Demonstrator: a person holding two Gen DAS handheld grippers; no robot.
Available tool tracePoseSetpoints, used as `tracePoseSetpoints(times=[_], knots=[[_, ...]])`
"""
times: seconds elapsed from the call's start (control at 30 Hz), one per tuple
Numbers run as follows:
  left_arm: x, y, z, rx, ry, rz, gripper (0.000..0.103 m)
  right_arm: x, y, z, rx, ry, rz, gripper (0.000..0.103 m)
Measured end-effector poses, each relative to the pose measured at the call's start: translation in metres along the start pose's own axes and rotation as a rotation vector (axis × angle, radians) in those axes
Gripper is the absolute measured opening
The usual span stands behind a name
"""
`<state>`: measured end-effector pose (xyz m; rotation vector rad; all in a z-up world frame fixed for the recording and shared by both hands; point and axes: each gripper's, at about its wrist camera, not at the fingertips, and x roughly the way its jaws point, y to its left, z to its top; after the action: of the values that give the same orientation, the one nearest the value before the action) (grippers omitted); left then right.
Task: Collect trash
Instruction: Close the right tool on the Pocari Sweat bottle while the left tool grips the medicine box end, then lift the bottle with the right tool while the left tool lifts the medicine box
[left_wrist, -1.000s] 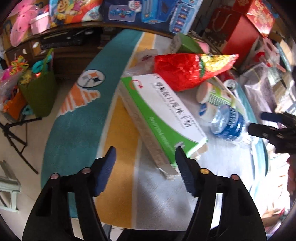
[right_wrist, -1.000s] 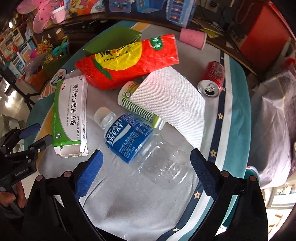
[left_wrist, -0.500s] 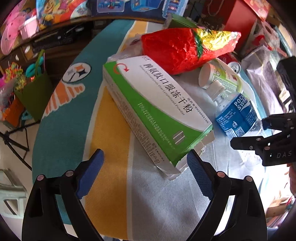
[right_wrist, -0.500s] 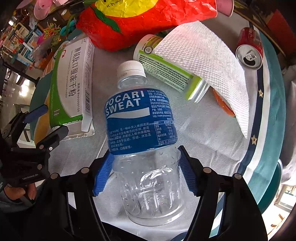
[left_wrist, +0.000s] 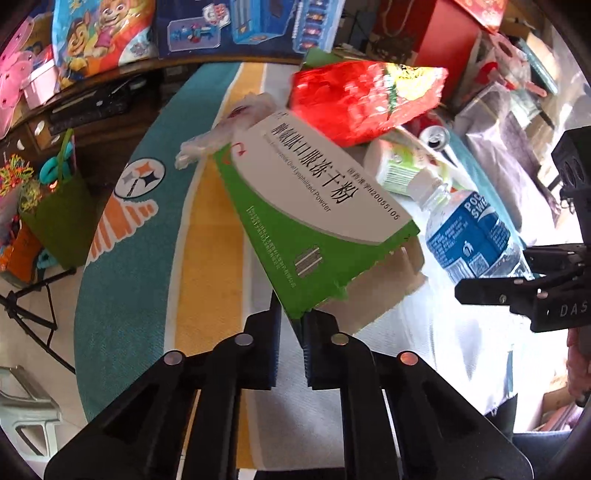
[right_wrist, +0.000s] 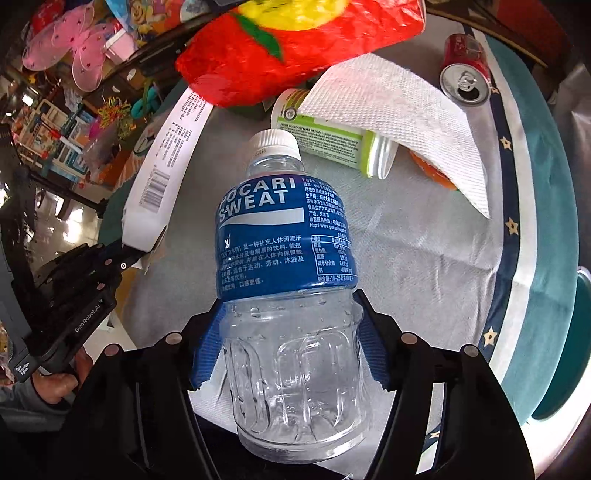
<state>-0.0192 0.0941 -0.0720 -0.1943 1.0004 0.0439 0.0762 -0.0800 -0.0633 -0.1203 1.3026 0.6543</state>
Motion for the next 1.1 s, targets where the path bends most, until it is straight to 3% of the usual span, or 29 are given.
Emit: tracePoseSetpoints(times=[0.2, 0.4, 0.8, 1.1], knots=[[-0.017, -0.025, 0.002, 0.081, -0.023, -0.046, 0.004, -0.033, -0.021, -0.014, 0.070, -0.078, 0.042, 0.063], [-0.012, -0.035, 0.006, 0.090, 0.005, -0.064, 0.004, -0.053, -0.044, -0.027, 0.137, -0.131, 0.053, 0.063], [-0.068, -0.047, 0.029, 0.148, -0.149, -0.064, 0.004, -0.103, -0.078, -0.048, 0.247, -0.271, 0.102, 0.063], [-0.026, -0.045, 0.020, 0.163, -0.003, -0.051, 0.006, -0.088, -0.085, -0.054, 0.288, -0.237, 0.109, 0.063]])
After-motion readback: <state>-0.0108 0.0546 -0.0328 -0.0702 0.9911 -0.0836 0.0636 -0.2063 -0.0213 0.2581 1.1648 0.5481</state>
